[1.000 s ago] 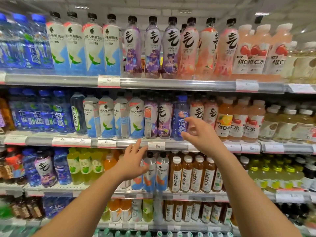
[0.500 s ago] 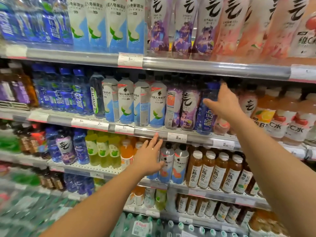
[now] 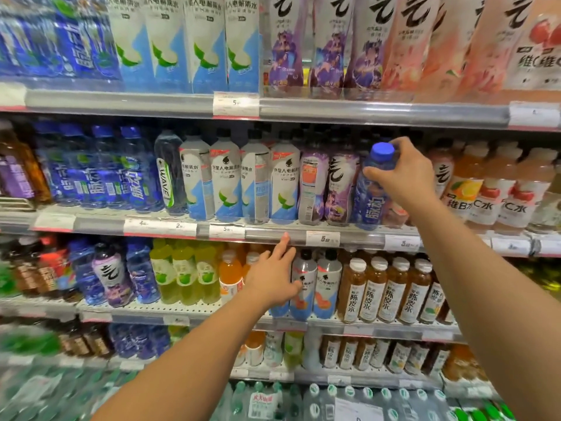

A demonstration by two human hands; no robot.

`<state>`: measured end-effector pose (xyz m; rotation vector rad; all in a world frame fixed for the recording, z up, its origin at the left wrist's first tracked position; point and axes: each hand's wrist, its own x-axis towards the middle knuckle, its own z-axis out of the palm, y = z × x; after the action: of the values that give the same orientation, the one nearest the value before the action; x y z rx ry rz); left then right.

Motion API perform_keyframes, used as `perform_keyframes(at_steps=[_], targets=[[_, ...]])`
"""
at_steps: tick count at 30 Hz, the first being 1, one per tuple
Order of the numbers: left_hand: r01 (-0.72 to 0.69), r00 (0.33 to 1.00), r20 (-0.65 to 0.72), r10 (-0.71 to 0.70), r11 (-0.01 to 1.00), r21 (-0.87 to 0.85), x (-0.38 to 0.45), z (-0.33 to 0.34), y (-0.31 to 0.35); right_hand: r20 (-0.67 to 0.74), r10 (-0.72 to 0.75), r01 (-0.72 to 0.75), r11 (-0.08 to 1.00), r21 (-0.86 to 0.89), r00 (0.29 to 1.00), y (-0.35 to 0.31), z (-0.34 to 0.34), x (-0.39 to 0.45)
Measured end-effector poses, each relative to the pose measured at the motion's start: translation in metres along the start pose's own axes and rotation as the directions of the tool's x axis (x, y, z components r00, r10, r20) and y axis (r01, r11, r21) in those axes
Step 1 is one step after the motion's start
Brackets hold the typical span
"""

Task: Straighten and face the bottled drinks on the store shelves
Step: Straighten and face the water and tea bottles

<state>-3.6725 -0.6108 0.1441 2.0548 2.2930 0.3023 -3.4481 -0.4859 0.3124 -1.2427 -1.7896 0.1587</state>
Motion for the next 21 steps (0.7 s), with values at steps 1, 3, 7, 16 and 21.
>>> perform_keyframes(at_steps=[1,3,7,16,21], targets=[[-0.001,1.000,-0.002,0.001,1.000,0.001,0.000,-0.001,-0.001,0.003,-0.004,0.004,1.000,0.010,1.000,0.000,0.000,-0.003],[-0.001,1.000,-0.004,0.001,1.000,0.004,0.000,0.000,-0.001,0.013,-0.003,0.002,0.999,0.035,1.000,-0.001,0.000,-0.010],[0.008,1.000,-0.016,-0.008,1.000,-0.005,0.005,0.002,0.002,0.000,0.023,-0.023,0.998,0.056,1.000,-0.001,-0.007,-0.016],[0.034,0.999,0.017,-0.033,0.999,-0.021,0.005,-0.003,0.006,-0.104,-0.029,0.045,0.986,0.159,0.994,0.007,-0.025,-0.043],[0.016,0.999,-0.028,-0.019,0.995,-0.103,0.000,-0.012,0.010,-0.102,-0.151,0.172,0.954,0.247,0.983,-0.004,-0.040,-0.071]])
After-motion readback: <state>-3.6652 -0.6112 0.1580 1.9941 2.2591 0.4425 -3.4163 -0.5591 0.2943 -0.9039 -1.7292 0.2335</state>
